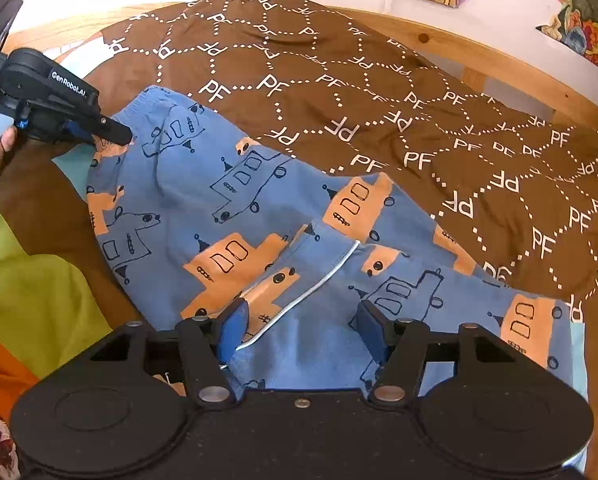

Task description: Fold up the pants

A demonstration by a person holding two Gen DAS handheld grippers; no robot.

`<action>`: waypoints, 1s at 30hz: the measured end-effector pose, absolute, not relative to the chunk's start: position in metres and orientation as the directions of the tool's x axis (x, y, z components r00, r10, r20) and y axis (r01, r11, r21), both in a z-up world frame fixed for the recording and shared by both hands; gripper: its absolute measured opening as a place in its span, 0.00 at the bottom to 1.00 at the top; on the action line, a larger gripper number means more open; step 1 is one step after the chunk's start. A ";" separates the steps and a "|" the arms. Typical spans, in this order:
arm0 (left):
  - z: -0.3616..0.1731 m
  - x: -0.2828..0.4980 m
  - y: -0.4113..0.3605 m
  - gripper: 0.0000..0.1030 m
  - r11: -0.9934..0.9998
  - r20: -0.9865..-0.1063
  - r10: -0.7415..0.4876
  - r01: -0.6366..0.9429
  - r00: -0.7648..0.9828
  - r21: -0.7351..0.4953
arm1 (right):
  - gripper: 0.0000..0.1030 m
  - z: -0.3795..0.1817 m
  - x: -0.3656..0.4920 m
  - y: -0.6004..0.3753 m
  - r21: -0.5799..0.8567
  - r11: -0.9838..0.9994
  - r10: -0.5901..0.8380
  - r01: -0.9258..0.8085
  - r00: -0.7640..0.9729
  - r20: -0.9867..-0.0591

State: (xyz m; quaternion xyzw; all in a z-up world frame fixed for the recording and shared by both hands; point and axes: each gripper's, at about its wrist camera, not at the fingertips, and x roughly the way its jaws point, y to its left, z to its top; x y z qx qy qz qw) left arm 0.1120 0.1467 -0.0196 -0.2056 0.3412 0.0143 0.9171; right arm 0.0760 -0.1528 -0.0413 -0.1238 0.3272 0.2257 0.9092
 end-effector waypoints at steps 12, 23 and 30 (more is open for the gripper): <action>0.035 0.084 0.067 0.16 0.992 -0.515 -0.109 0.058 0.850 -0.113 | 0.63 -0.032 0.060 -0.176 -0.068 0.887 0.339 -0.457 0.743 -0.577; 0.057 0.080 -0.066 0.17 0.907 -0.481 -0.380 0.419 0.790 -0.027 | 0.66 -0.022 0.041 -0.253 -0.109 0.944 0.219 -0.312 0.838 -0.501; -0.003 0.088 -0.145 0.21 0.823 -0.584 -0.486 0.566 0.650 -0.054 | 0.70 -0.035 0.027 -0.303 -0.165 0.968 0.076 -0.188 0.850 -0.521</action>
